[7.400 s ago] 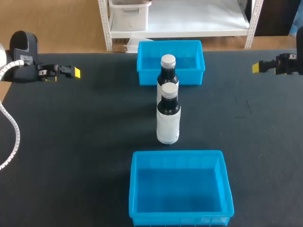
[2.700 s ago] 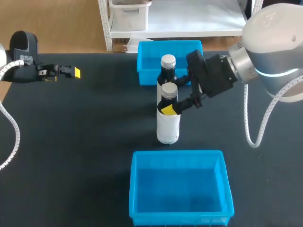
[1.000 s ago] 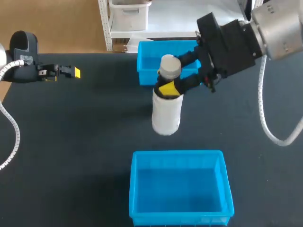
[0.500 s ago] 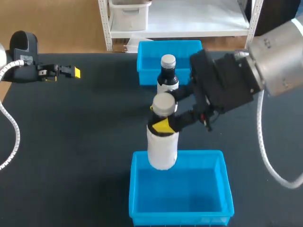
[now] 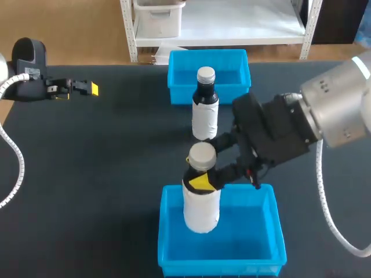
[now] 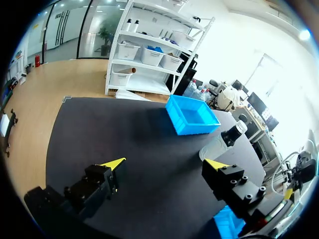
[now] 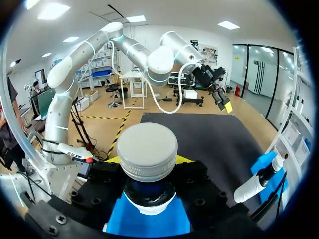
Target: Pick up the bottle, and place it in the far bin if it is heavy, or in the near bin if it is light.
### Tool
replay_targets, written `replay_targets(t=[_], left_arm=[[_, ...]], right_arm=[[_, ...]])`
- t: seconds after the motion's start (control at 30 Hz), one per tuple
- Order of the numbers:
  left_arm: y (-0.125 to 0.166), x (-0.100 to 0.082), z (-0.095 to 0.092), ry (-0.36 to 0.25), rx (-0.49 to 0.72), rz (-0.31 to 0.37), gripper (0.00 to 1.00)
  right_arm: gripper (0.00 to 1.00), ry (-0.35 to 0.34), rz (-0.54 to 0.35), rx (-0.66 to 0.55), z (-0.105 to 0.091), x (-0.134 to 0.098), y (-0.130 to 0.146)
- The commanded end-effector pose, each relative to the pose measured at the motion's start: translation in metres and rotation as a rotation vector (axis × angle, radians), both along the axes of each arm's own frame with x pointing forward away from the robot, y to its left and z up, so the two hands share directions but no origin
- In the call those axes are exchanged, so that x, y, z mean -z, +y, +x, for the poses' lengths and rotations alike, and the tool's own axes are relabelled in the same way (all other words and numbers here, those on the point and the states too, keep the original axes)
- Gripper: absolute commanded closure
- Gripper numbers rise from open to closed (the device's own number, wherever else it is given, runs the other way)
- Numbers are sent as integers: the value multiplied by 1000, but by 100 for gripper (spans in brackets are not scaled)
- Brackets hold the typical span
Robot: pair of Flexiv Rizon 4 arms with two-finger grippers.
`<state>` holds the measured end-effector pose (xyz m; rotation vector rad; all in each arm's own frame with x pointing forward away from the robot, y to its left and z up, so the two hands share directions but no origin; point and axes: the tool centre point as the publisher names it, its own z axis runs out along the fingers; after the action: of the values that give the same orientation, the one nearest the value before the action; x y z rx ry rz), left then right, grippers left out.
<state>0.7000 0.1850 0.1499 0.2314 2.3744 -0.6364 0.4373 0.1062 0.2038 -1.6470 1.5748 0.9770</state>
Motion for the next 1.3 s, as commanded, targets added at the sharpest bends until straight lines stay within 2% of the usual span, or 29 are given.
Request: replay_targets(t=[0.03,0.63,1.1,1.3], left_arm=[[0,0,0,0,0,0,0],[0,0,0,0,0,0,0],[0,0,0,0,0,0,0],[0,0,0,0,0,0,0]], right_arm=[[100,8,25,-20,7,19,8],[100,-47,1,-87,21,58,15],[100,-28,2,-100,21,74,14],[82,-19,-5,-105,21,77,14]])
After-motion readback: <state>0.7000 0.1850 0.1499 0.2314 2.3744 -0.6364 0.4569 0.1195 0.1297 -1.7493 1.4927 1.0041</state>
